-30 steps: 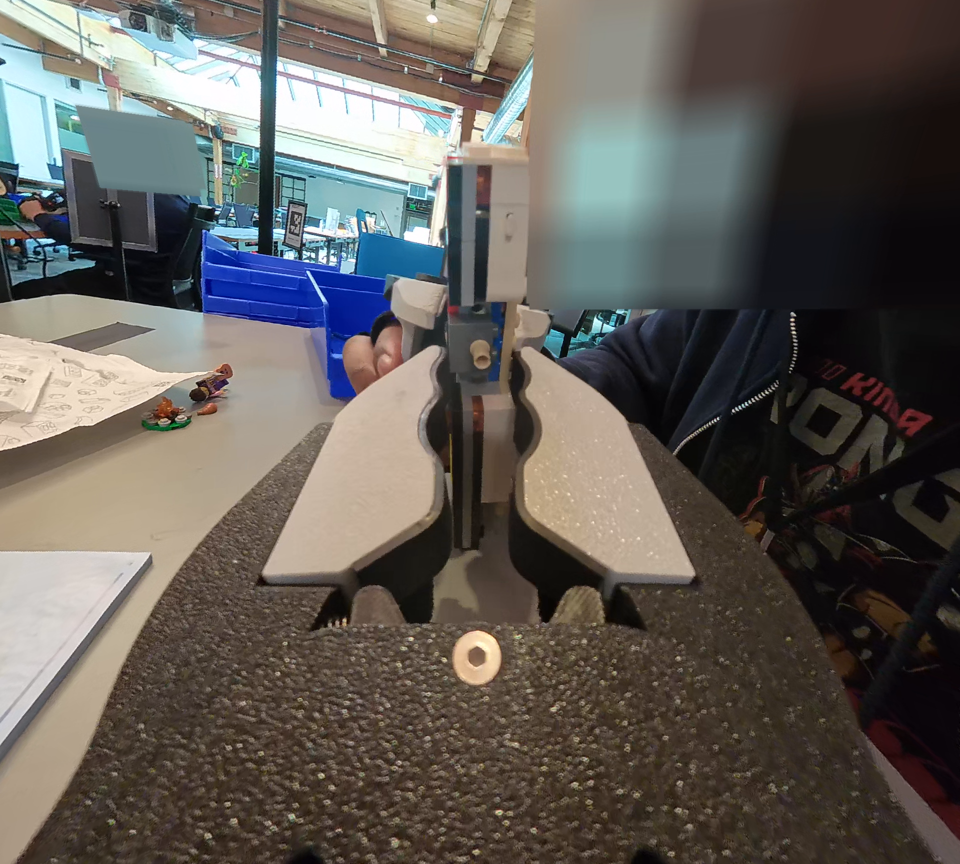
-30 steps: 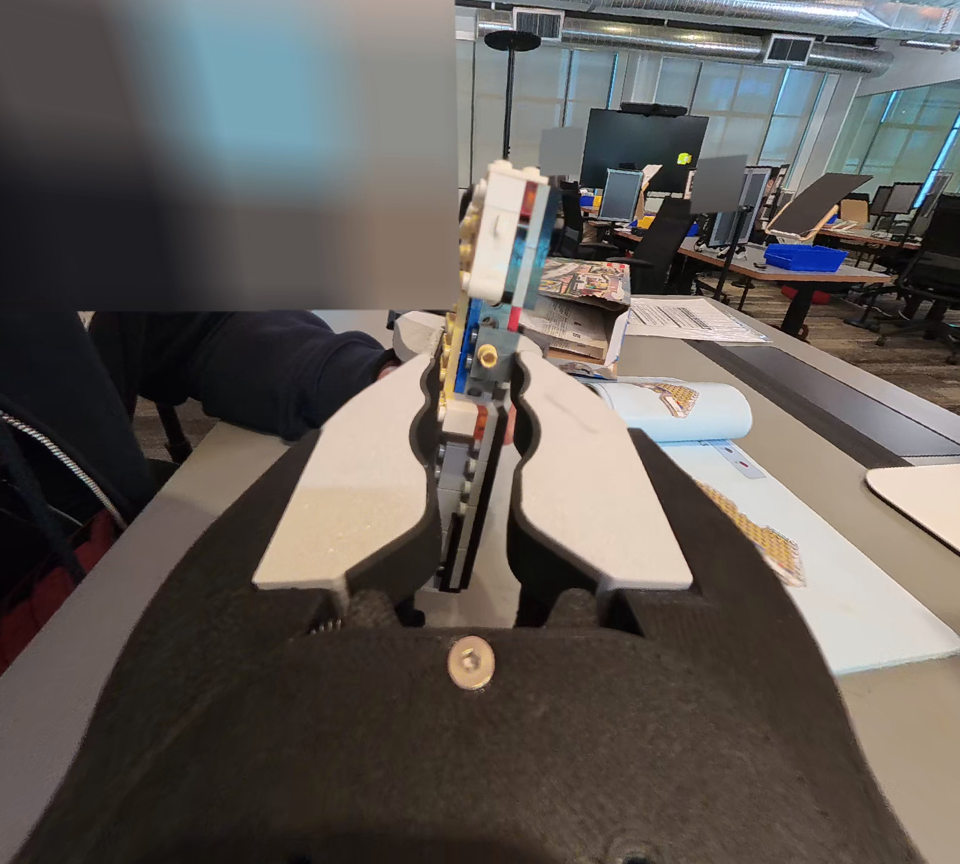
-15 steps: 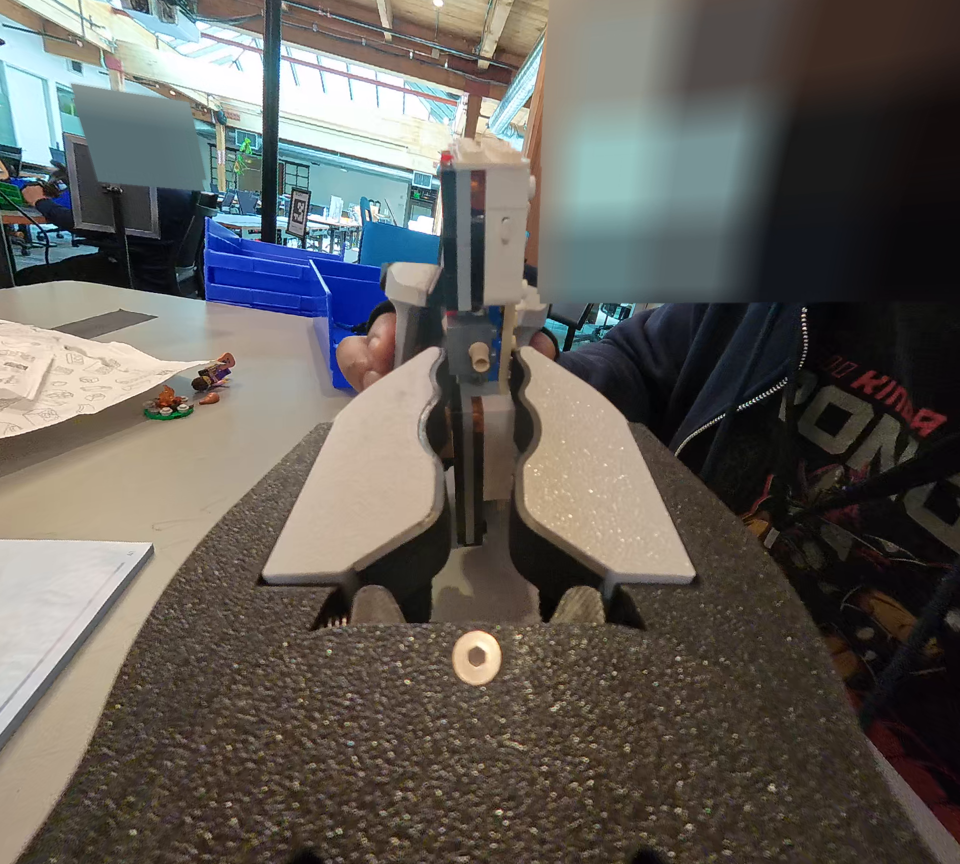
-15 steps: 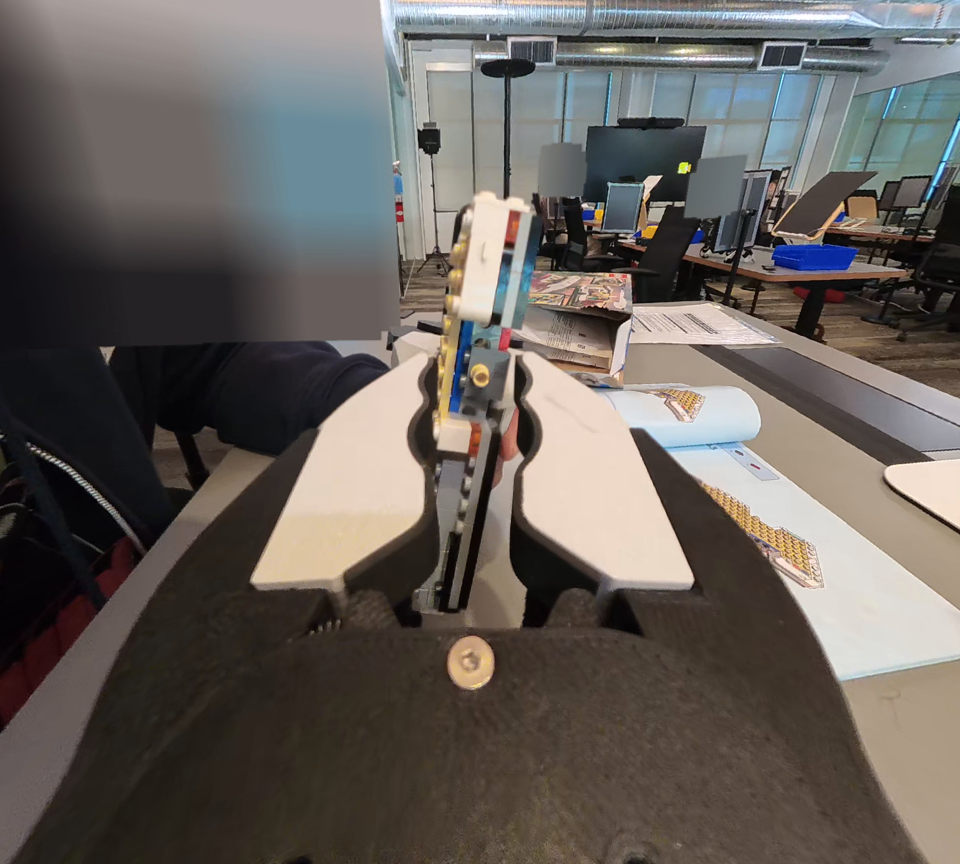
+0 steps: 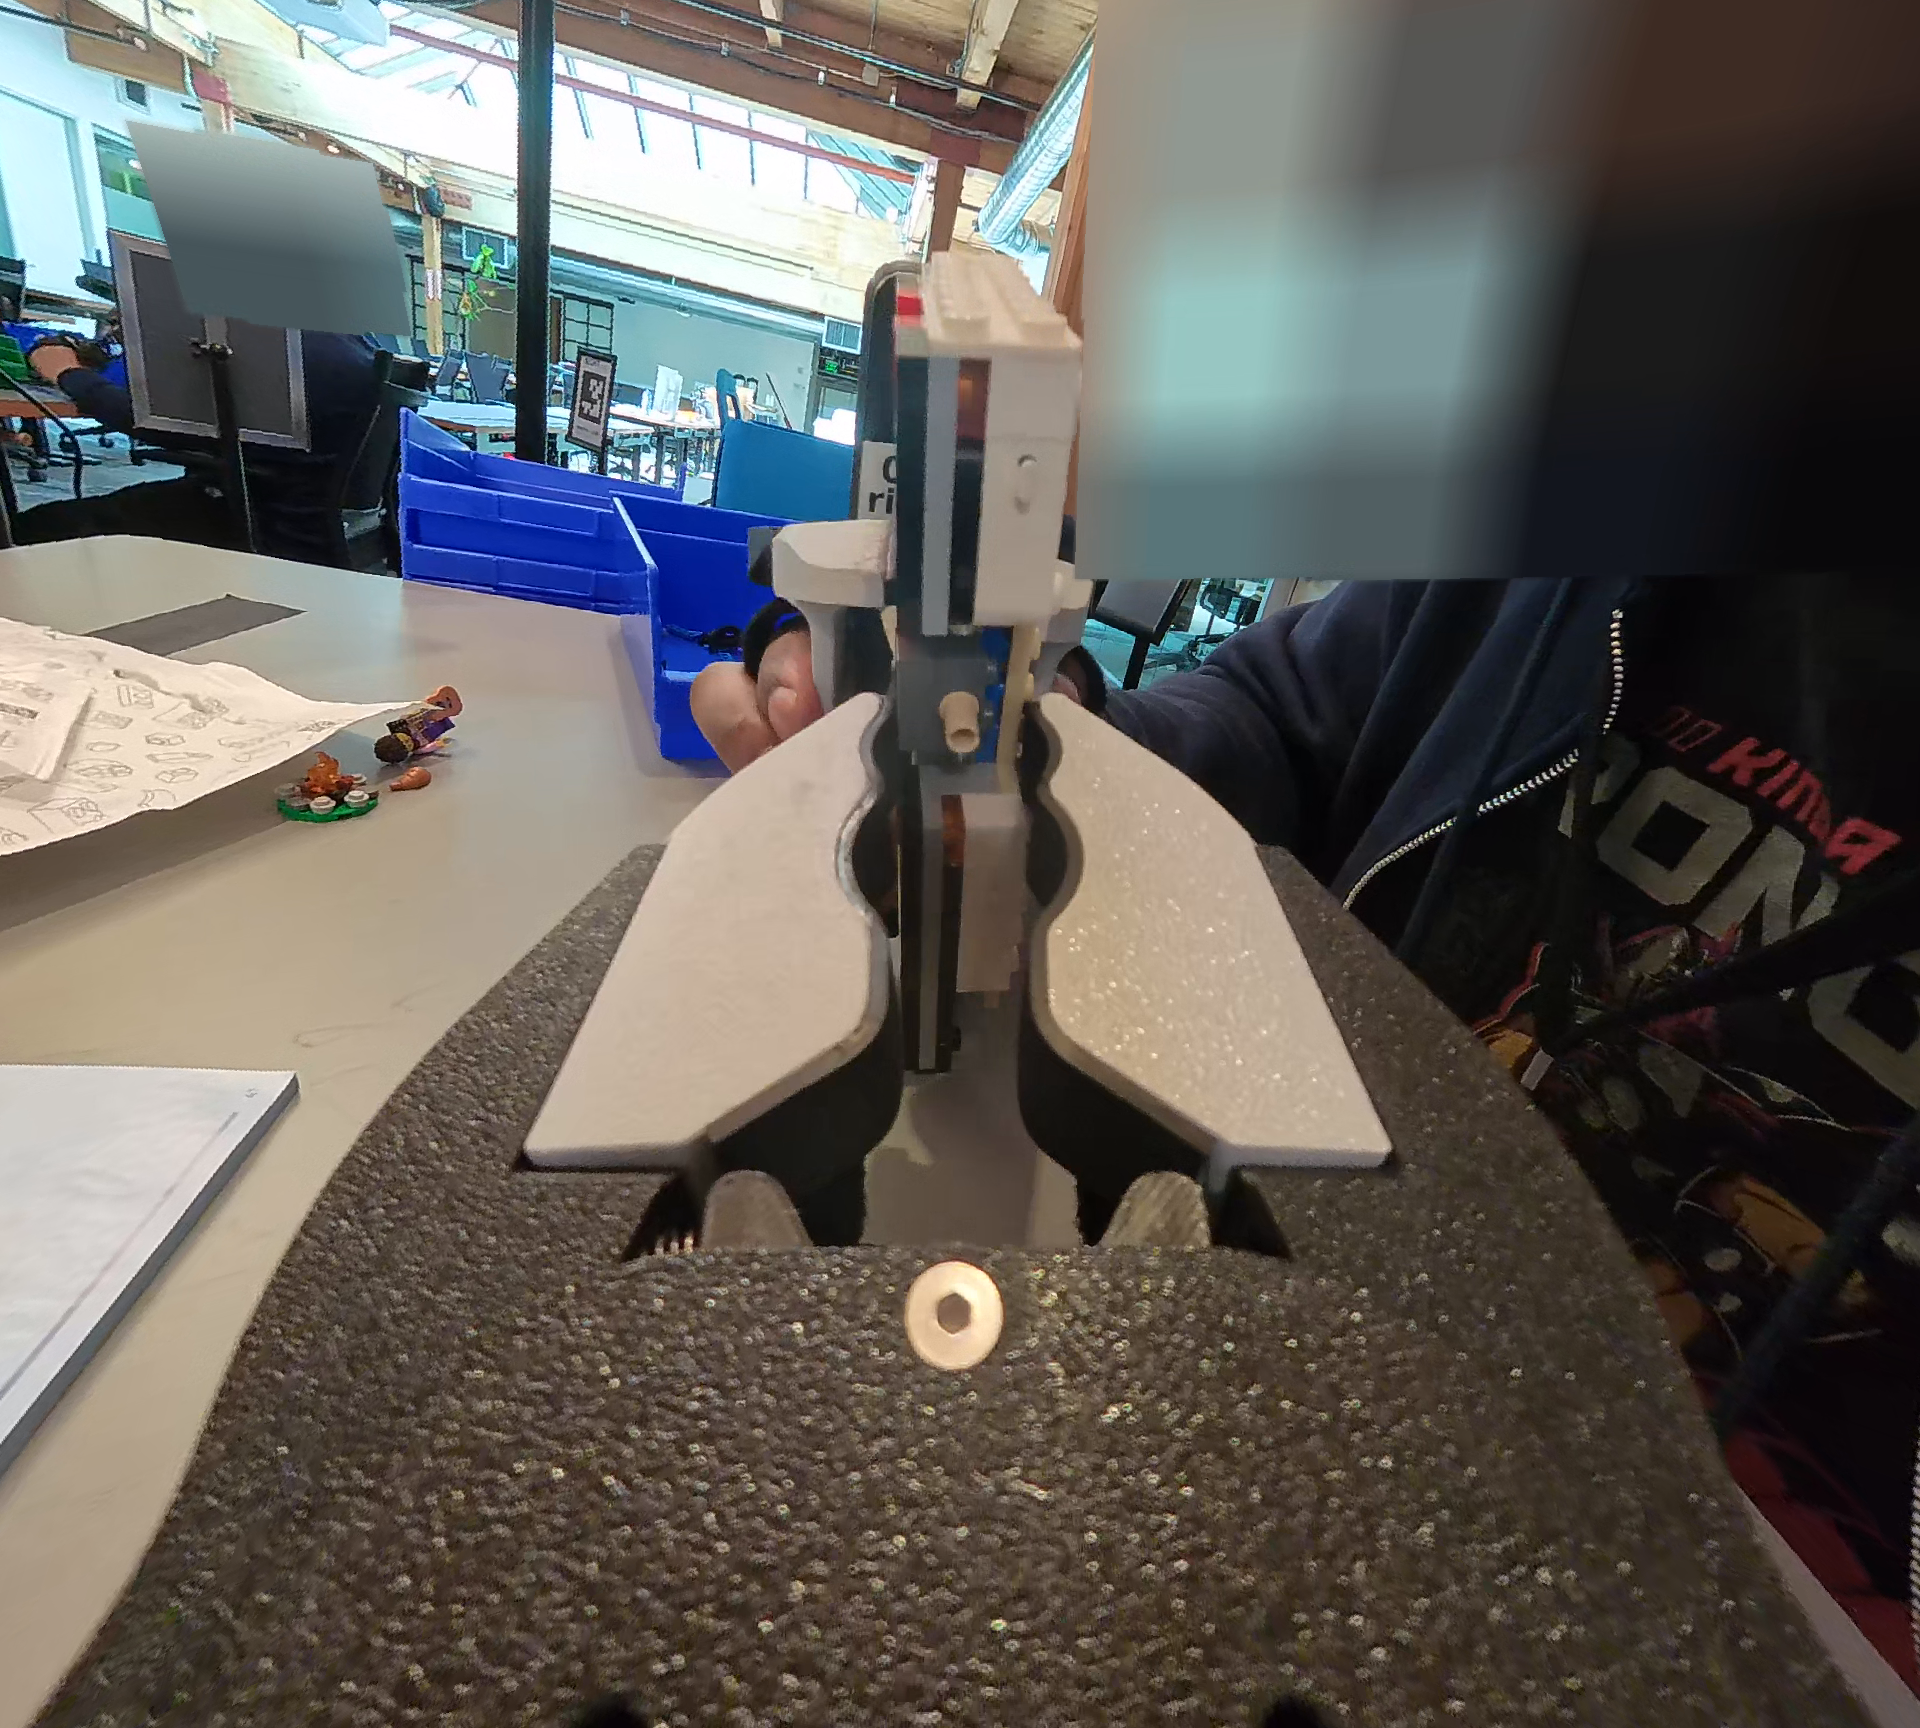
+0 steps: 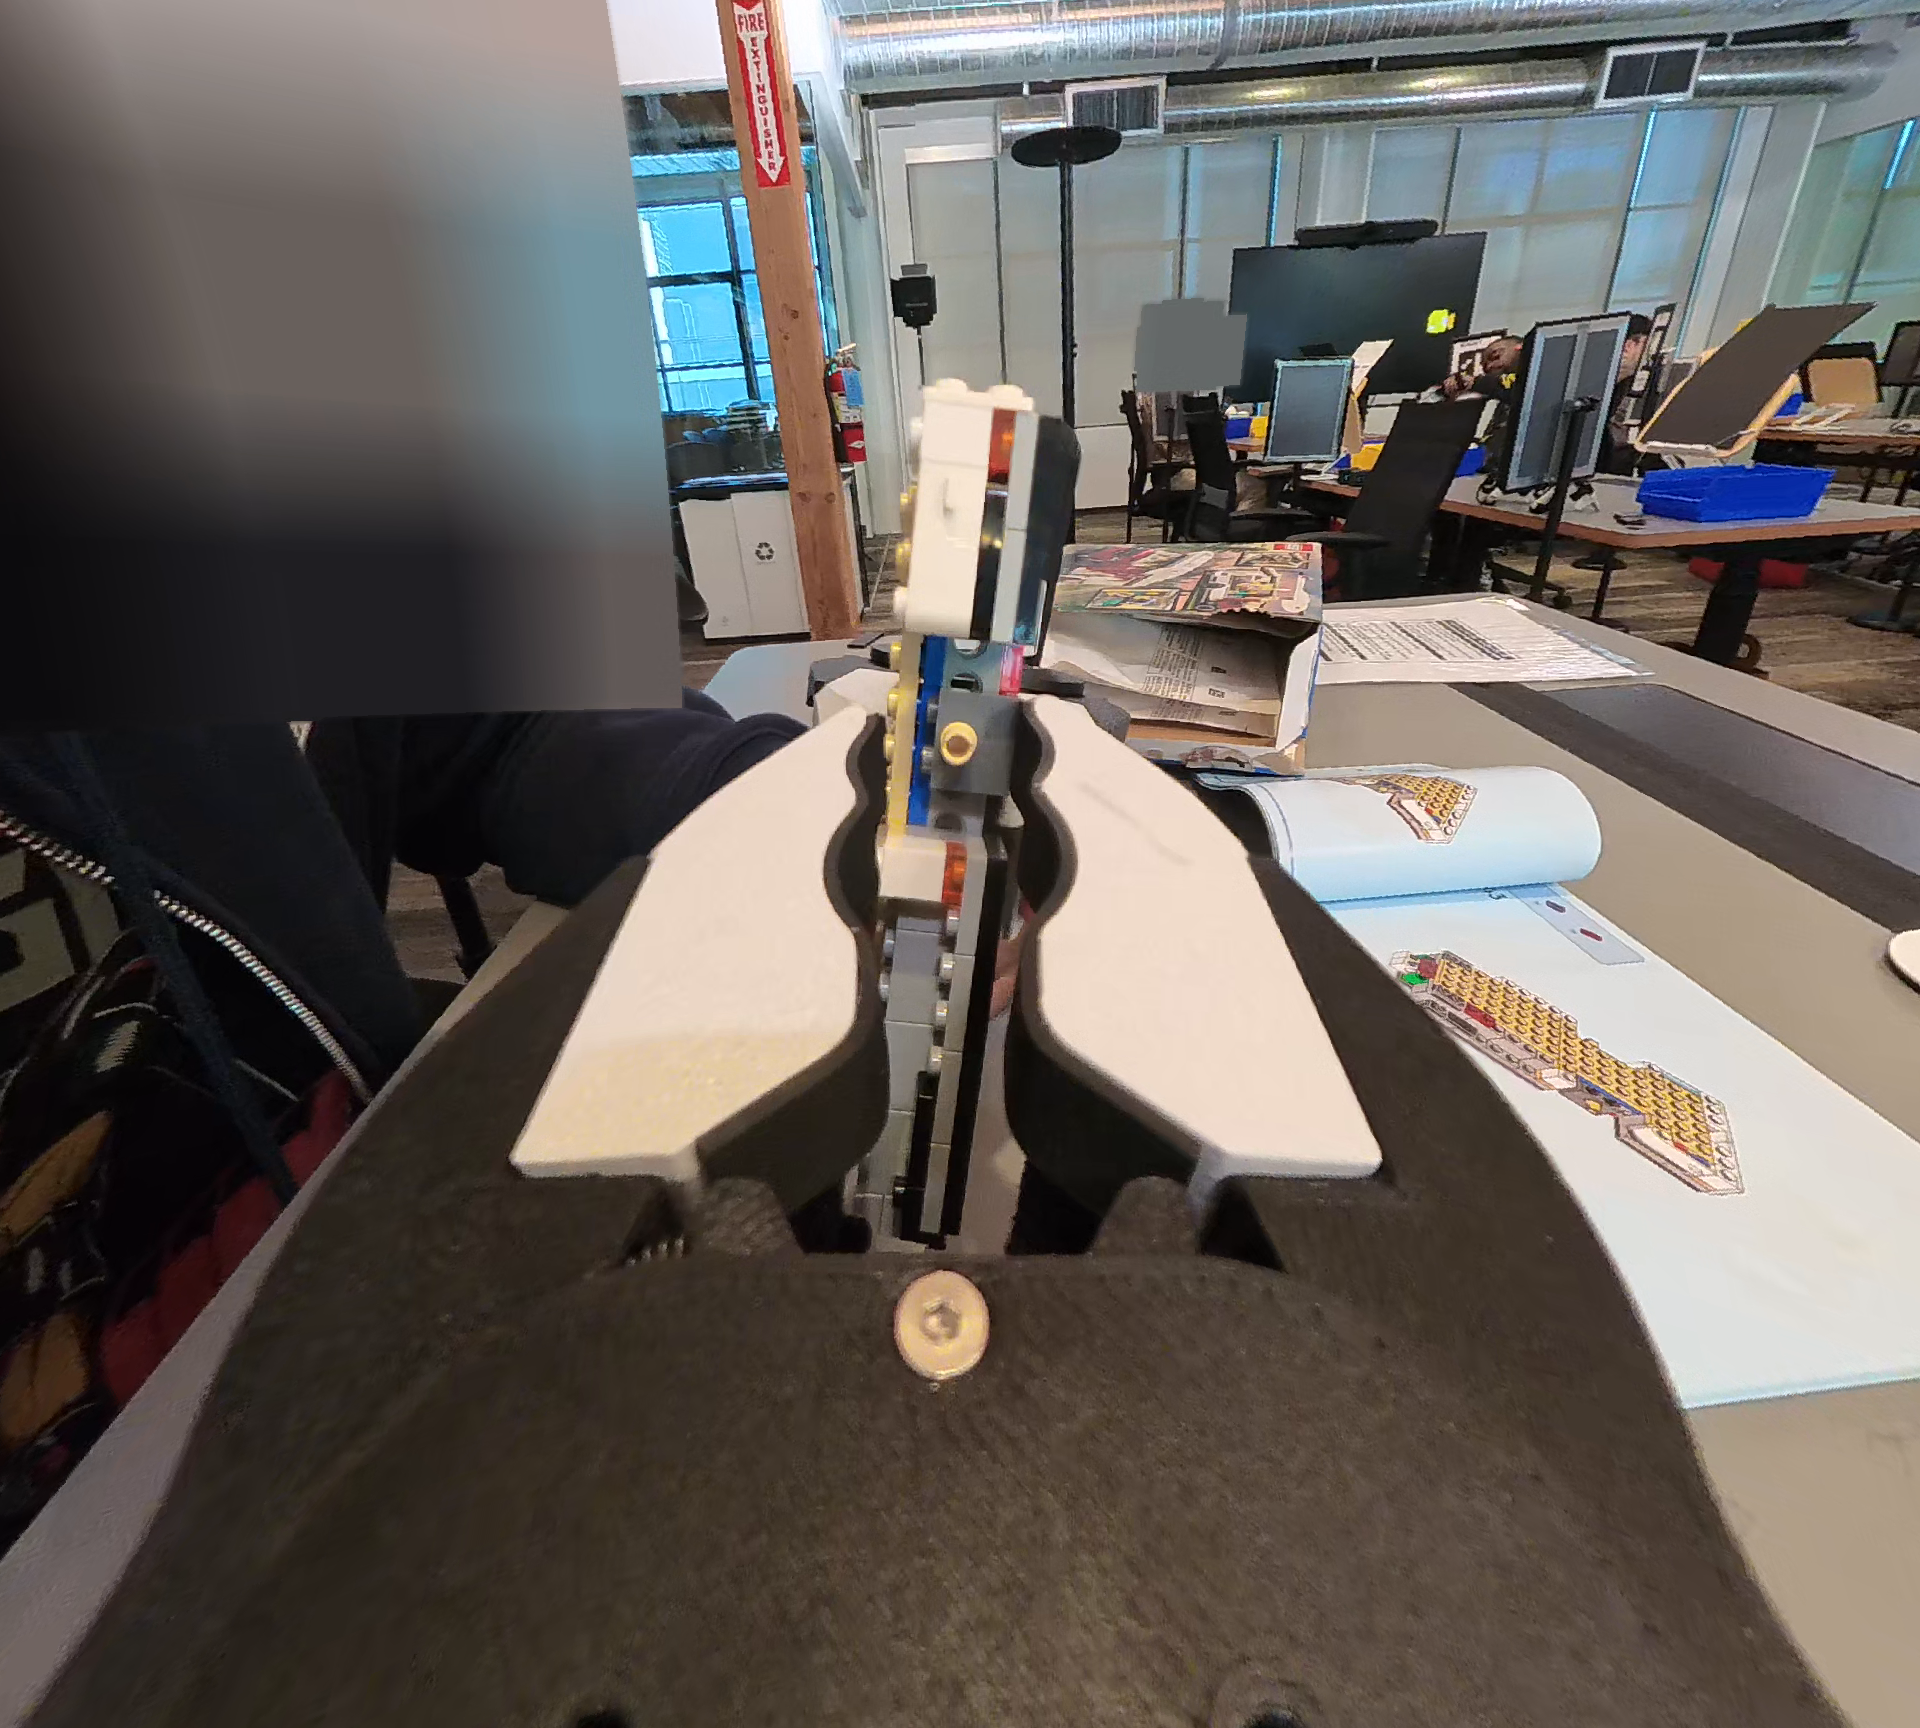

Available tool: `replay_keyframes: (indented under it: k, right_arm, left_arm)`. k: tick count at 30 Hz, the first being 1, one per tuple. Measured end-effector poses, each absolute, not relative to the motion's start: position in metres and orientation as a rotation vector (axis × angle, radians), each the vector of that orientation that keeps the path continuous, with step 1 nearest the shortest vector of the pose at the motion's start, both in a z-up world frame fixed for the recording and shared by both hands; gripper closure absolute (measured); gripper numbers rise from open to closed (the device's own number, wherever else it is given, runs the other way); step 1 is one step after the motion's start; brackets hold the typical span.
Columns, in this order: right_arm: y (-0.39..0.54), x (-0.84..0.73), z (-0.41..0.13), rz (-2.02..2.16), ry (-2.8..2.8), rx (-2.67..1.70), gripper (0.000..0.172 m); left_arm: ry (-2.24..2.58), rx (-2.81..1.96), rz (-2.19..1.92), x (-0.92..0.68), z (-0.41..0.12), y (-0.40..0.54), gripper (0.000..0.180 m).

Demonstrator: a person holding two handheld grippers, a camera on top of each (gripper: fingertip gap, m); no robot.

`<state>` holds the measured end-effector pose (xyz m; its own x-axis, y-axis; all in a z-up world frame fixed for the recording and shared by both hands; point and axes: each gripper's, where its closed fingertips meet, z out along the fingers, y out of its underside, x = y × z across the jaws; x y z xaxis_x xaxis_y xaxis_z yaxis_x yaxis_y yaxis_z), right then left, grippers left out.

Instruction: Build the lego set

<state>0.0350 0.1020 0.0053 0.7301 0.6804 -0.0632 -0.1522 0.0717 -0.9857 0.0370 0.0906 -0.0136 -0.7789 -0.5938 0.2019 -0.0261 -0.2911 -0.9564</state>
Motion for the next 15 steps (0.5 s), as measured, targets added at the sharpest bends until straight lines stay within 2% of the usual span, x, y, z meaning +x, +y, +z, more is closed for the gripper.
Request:
replay_keyframes:
  k: [15]
  right_arm:
    - [0.1023,0.0347,0.0094,0.577,-0.486,-1.360,0.146]
  left_arm:
    - [1.614,-0.756,-2.075,0.0374,-0.0155,0.0872,0.159]
